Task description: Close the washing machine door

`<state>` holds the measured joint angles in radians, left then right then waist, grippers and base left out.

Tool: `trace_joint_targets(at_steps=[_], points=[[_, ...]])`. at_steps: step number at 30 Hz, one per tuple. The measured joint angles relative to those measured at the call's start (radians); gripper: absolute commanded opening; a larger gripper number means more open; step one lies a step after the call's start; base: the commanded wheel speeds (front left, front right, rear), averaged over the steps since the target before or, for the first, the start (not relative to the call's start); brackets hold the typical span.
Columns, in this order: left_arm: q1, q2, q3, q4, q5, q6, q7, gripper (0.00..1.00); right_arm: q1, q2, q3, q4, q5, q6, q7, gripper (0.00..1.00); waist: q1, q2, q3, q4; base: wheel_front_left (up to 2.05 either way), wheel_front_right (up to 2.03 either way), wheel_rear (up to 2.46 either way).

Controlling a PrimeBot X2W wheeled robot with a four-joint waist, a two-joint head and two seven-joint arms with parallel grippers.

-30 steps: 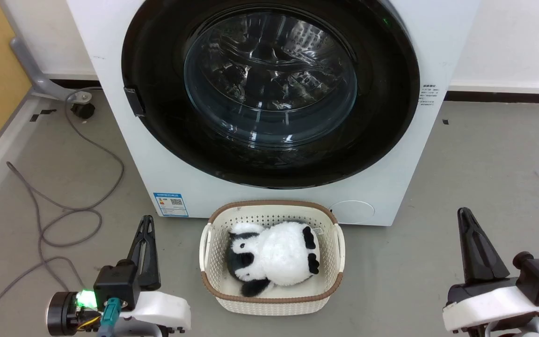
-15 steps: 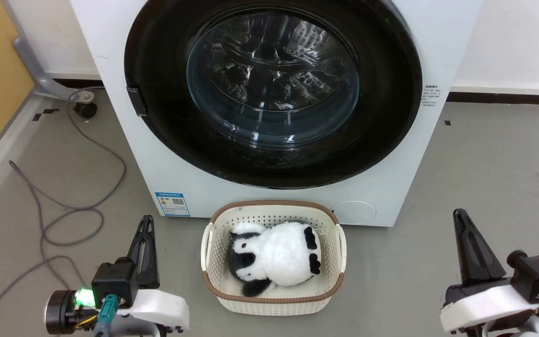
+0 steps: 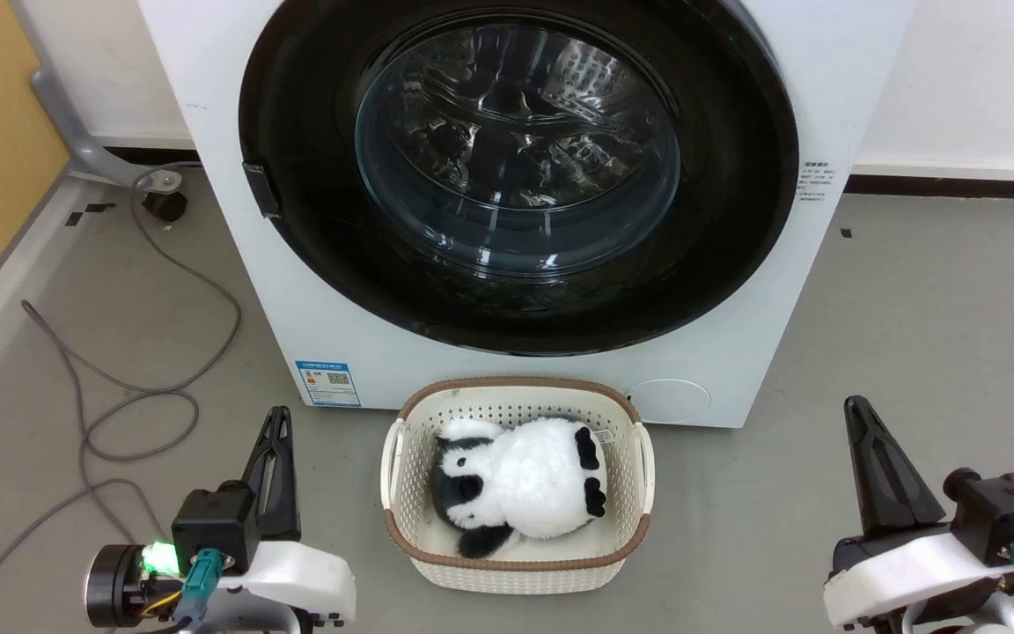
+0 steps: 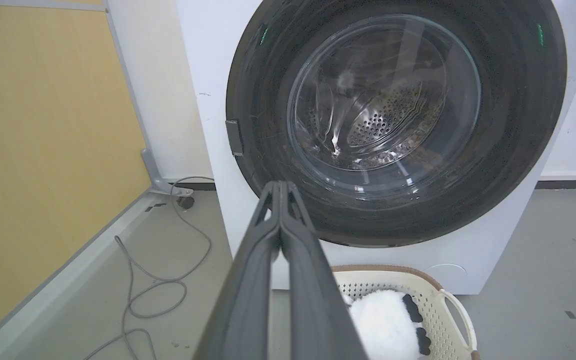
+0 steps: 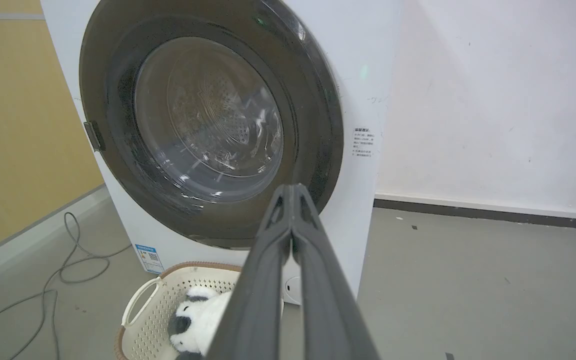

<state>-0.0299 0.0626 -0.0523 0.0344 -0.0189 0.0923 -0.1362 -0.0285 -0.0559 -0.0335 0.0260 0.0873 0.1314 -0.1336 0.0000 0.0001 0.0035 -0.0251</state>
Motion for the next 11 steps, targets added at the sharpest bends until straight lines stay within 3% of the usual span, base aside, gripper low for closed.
trace_joint_targets(at_steps=[11], points=[[0.0, -0.003, 0.007, -0.005, 0.006, -0.014, 0.023, 0.0, 0.0, 0.0, 0.006, -0.002, -0.011, 0.0, 0.019, 0.0, 0.0, 0.0, -0.001, 0.004, 0.0, 0.0, 0.0]])
